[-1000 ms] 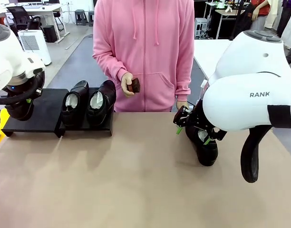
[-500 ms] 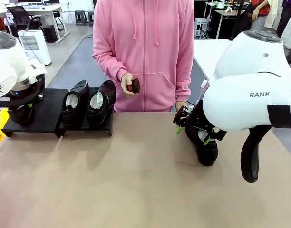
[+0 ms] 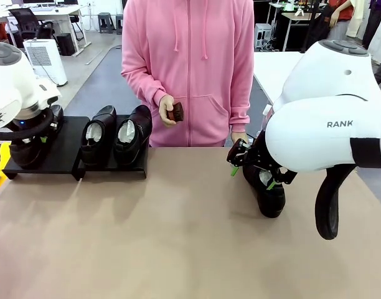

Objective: Organize the shoes by placing them on the stand.
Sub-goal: Place the Shoe from the middle of the table onto the Shoes Stand, then pick up one Shoe and place it in the middle of the table, then place the Shoe from the middle of the table onto the Shoes Stand.

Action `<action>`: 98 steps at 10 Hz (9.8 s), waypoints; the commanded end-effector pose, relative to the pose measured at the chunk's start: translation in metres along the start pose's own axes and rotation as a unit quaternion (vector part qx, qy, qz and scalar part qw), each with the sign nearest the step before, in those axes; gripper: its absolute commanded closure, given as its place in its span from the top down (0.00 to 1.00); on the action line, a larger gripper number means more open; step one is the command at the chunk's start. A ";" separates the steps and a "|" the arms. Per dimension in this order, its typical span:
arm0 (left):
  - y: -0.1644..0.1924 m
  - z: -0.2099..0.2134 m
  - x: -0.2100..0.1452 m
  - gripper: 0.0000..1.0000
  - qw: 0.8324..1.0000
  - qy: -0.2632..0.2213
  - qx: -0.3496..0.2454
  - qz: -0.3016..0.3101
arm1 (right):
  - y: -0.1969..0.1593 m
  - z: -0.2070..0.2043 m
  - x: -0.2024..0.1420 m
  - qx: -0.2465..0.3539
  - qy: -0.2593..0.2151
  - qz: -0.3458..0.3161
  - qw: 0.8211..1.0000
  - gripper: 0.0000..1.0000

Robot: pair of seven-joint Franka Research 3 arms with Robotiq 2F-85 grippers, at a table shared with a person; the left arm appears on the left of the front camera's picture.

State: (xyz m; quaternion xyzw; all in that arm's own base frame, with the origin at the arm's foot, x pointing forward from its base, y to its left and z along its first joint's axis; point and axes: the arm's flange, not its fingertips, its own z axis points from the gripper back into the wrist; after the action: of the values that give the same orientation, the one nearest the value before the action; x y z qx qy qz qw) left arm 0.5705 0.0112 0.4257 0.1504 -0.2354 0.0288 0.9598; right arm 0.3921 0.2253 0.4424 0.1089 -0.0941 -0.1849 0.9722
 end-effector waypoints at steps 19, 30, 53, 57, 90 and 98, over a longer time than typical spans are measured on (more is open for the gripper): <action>0.015 0.144 -0.045 0.46 0.989 0.047 -0.126 0.063 | 0.000 0.001 0.003 0.008 0.007 0.008 1.000 1.00; -0.009 0.202 -0.125 0.46 0.916 0.283 -0.260 -0.114 | -0.006 -0.004 0.061 -0.077 -0.041 0.078 0.993 1.00; -0.009 0.202 -0.125 0.46 0.916 0.283 -0.260 -0.114 | 0.012 -0.122 0.110 -0.158 0.075 0.192 0.966 0.00; -0.009 0.202 -0.125 0.46 0.916 0.283 -0.260 -0.114 | 0.010 -0.099 0.118 -0.153 0.069 0.136 0.976 0.00; -0.010 0.201 -0.123 0.46 0.917 0.284 -0.256 -0.112 | 0.148 -0.071 -0.114 0.038 0.104 0.168 0.979 1.00; -0.143 0.237 -0.230 0.46 0.880 0.353 -0.309 -0.071 | 0.036 0.001 -0.040 0.040 0.022 0.015 0.999 1.00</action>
State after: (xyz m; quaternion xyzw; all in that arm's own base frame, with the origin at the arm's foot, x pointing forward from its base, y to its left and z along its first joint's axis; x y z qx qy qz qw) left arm 0.2805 -0.1842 0.4878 -0.1514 0.1315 -0.0841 0.9761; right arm 0.3689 0.2430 0.4419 0.1452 -0.0851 -0.2083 0.9635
